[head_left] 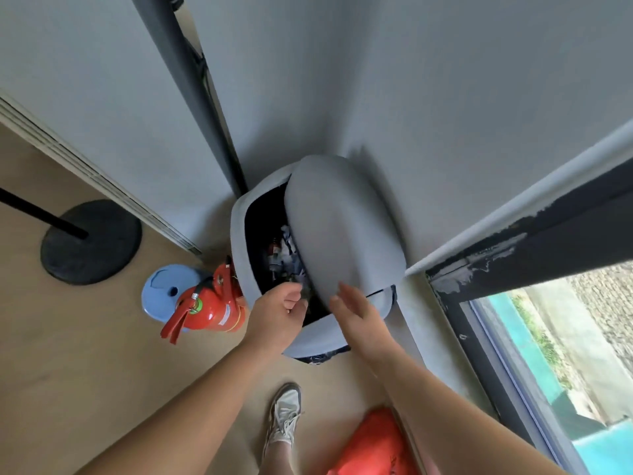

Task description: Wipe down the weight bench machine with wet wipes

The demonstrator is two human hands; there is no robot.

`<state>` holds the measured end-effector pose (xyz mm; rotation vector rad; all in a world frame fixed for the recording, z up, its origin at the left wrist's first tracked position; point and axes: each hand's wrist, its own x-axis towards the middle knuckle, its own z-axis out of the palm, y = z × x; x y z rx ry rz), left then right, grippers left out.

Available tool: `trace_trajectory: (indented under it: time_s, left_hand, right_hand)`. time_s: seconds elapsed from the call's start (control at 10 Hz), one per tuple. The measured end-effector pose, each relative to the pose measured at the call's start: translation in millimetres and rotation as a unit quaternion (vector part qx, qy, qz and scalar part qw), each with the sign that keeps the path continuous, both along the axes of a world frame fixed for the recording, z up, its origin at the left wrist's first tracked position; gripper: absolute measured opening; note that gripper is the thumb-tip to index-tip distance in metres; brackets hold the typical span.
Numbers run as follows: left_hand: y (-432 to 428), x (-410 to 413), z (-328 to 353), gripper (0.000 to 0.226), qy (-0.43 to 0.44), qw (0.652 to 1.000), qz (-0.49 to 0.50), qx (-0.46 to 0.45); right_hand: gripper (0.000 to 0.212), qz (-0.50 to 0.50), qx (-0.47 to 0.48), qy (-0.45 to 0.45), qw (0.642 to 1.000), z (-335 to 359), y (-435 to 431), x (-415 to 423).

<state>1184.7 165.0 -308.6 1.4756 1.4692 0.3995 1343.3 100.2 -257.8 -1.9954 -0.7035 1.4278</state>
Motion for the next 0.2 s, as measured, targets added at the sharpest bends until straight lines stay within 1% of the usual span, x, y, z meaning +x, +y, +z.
trace_trajectory:
  time_s: [0.1,0.2]
  left_hand:
    - [-37.6,15.0,38.9,0.028,-0.019,0.999,-0.003,0.029]
    - [-86.4,28.2,73.0,0.024,-0.038,0.998,-0.013,0.04]
  right_hand:
    - [0.047,0.012,0.02,-0.049,0.999,34.9,-50.4,19.8]
    - [0.037,0.017,0.043,-0.084,0.995,72.7,-106.6,41.1]
